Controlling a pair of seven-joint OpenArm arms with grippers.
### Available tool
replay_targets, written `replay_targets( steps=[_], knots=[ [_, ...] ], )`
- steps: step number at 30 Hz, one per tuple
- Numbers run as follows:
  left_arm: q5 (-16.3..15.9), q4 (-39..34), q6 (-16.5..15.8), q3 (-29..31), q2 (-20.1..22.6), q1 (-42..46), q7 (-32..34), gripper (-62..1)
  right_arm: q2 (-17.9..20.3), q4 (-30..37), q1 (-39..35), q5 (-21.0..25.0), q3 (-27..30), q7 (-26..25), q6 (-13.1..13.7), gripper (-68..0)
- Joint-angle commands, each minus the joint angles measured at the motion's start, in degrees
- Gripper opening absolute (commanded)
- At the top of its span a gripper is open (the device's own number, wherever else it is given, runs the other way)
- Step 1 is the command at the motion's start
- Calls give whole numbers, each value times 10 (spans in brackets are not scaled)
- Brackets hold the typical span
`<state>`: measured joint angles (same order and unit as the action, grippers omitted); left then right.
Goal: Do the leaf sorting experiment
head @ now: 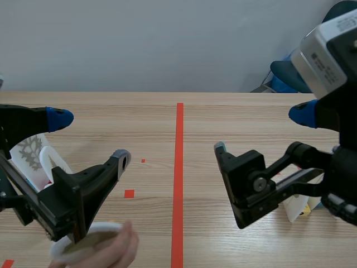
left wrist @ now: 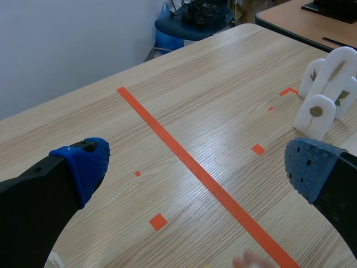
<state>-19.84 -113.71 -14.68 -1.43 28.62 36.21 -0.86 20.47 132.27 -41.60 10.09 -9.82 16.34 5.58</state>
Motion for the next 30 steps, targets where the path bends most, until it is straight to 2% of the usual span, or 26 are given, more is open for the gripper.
replay_targets(
  steps=[1, 27, 30],
  knots=[
    [-6, -6, -1, 1, 1, 0, 8, 14, 2, -1, 7, 4, 2, -12, -2, 4],
    [-6, -6, -1, 1, 2, 0, 7, 14, 2, -1, 7, 4, 2, -12, -1, 4],
    [-6, -6, -1, 1, 2, 0, 6, 14, 2, -6, 11, 4, 1, -12, 7, 4]
  ],
)
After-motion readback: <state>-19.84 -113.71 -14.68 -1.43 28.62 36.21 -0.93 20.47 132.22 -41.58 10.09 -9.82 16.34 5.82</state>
